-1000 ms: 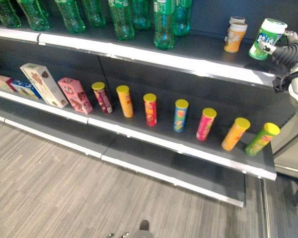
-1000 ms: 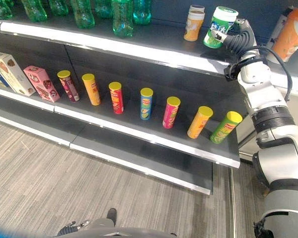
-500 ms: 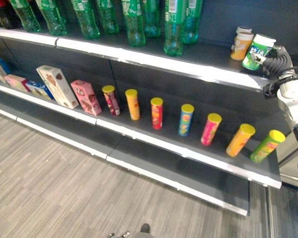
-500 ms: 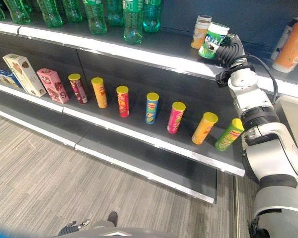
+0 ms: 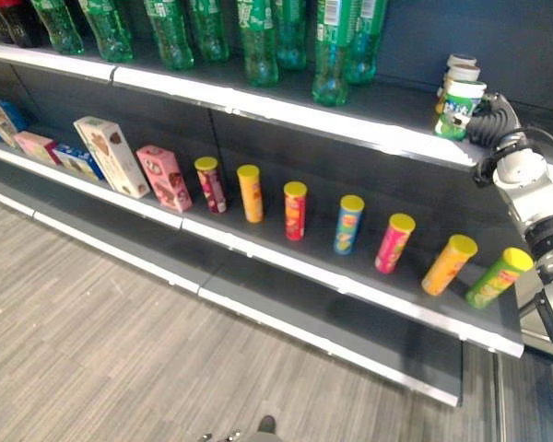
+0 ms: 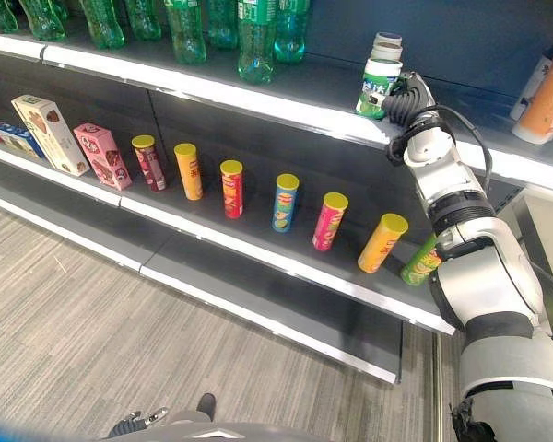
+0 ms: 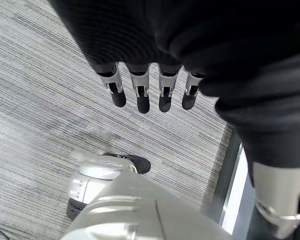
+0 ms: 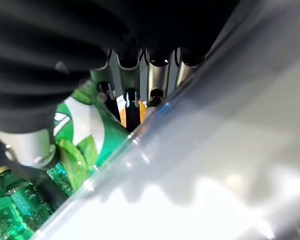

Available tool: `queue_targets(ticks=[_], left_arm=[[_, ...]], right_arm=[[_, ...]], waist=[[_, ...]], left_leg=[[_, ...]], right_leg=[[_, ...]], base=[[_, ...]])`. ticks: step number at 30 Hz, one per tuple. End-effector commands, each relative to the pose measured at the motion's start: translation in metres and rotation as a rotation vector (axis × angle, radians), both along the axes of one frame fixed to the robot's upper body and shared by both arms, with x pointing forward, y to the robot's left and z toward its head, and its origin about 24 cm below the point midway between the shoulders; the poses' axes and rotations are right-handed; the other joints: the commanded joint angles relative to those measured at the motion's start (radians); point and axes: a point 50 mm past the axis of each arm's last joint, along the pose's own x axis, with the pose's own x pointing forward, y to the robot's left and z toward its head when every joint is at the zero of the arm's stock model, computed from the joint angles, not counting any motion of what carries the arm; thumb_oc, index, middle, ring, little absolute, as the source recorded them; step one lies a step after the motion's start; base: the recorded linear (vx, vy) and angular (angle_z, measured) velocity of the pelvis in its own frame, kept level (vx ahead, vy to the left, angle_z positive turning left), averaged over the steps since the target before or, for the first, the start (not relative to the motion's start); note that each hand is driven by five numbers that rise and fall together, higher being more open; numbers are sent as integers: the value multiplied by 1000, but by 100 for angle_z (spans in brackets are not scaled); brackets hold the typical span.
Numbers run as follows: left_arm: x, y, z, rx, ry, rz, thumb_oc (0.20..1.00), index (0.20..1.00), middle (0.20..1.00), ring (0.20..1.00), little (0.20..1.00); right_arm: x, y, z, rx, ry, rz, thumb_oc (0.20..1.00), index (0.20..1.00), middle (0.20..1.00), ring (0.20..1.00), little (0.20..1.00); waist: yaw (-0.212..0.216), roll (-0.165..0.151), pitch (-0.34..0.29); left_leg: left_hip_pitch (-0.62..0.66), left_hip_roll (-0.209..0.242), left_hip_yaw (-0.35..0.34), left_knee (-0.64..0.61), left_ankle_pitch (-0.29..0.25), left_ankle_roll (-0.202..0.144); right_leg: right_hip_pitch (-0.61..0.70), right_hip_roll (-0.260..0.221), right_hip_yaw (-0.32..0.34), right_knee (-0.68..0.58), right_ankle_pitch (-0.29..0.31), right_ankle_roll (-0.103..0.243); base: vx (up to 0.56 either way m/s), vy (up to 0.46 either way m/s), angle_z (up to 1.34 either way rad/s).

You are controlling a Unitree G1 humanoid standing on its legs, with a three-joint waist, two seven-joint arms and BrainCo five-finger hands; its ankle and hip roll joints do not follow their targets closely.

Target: Put the goods on the table back onto the shelves and tidy them up.

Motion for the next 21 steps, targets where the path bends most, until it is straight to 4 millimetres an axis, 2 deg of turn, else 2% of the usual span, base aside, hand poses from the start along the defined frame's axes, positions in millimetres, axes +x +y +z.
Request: queue_targets(ticks=[1, 7, 8, 9, 10, 11, 15, 21], left_arm=[[15, 17, 6, 64, -27, -4, 1000, 1000, 1000, 1000, 1000], [16, 17, 6, 70, -29, -5, 1000, 1000, 1000, 1000, 1000], [18, 18, 7, 73, -35, 0, 1000, 1000, 1000, 1000, 1000], [18, 18, 7, 73, -35, 0, 1000, 1000, 1000, 1000, 1000], [18, 18, 7, 73, -35, 0, 1000, 1000, 1000, 1000, 1000], [17, 19, 7, 74, -35, 0, 1000, 1000, 1000, 1000, 1000], [13, 18, 6, 74, -15, 2, 1000, 1000, 1000, 1000, 1000], [13, 20, 6, 80, -5, -5, 1000, 1000, 1000, 1000, 1000]], right_arm=[[2, 1, 49, -104, -102, -45, 200, 200, 200, 200, 200], [3, 1, 47, -92, -99, -63, 200, 200, 200, 200, 200], [3, 2, 47, -101, -99, -62, 517, 517, 517, 517, 517], [3, 2, 47, -101, -99, -62, 598, 598, 598, 598, 598], [3, 2, 47, -101, -99, -62, 598, 598, 598, 598, 598], [4, 3, 48, -97, -102, -60, 1000, 1000, 1000, 1000, 1000], [1, 5, 56, -71, -158, -46, 1000, 1000, 1000, 1000, 1000], [-9, 8, 80, -48, -290, -10, 1000, 1000, 1000, 1000, 1000]], waist=[[35, -37, 6], [34, -34, 4], [32, -35, 3], [32, -34, 3], [32, -34, 3], [31, -34, 3], [21, -36, 1], [-1, -36, -1]], left_leg=[[35, 1, 55, 46, -107, -29], [39, -2, 53, 42, -109, -26], [41, 0, 55, 40, -110, -26], [41, 0, 55, 40, -110, -26], [41, 0, 55, 40, -110, -26], [42, 0, 56, 40, -110, -26], [50, 2, 64, 40, -115, -24], [60, 5, 79, 37, -121, -22]], right_leg=[[-50, -13, 57, 83, -53, -21], [-51, -14, 60, 83, -52, -21], [-51, -14, 60, 82, -51, -21], [-51, -14, 60, 82, -51, -21], [-51, -14, 60, 82, -51, -21], [-51, -14, 60, 83, -52, -21], [-51, -14, 69, 82, -51, -20], [-55, -15, 80, 83, -47, -20]], base=[[19, -1, 10], [4, 0, 1], [0, 0, 0], [0, 0, 0], [0, 0, 0], [0, 0, 0], [0, 0, 0], [-2, 2, -1]])
